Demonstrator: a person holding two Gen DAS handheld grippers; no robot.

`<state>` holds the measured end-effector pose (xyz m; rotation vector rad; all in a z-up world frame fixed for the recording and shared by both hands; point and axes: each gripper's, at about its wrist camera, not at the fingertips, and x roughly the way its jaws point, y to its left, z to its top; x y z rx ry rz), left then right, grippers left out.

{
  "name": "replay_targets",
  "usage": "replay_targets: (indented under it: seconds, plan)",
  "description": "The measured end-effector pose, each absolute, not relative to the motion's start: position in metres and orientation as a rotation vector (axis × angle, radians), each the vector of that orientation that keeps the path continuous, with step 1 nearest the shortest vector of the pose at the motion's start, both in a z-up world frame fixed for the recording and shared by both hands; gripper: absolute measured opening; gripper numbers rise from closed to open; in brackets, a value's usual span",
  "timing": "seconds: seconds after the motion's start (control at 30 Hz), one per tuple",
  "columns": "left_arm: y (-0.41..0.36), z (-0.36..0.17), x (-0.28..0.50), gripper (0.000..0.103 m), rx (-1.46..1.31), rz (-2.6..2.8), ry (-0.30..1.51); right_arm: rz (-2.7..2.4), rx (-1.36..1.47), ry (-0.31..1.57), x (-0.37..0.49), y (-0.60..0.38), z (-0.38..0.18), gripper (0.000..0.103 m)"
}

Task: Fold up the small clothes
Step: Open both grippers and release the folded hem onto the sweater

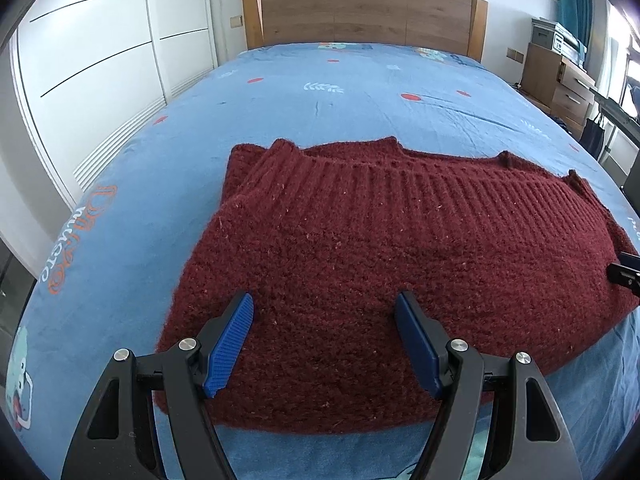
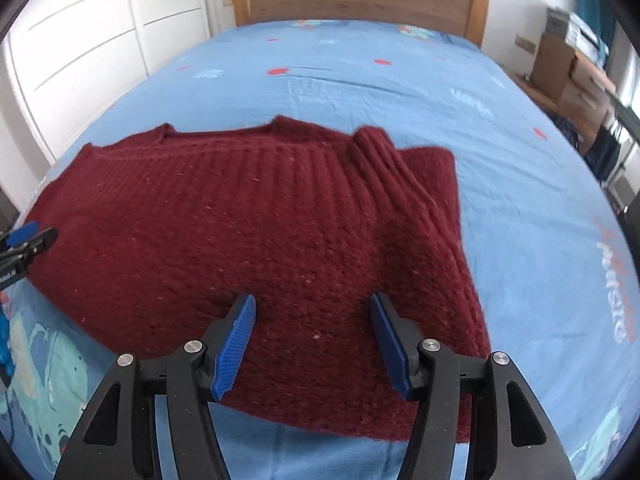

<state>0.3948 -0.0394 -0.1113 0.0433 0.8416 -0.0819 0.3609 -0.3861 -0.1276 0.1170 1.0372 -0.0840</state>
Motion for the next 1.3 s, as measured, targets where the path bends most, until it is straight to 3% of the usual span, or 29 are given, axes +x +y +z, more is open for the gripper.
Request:
replay_targets:
  seconds: [0.63,0.87,1.3]
  plan:
    - [-0.027,-0.103,0.383,0.068,0.012,-0.055,0.901,-0.132,0.128,1.032,0.331,-0.397,-0.104,0.063]
    - [-0.024,-0.104,0.377,0.068,0.002,-0.048,0.936,-0.146,0.144,1.098,0.334,-0.400,-0.121,0.063]
    - [-0.009,-0.097,0.349,0.068,-0.151,-0.078,0.964,-0.149,0.186,1.035,0.285,-0.399,-0.086,0.063]
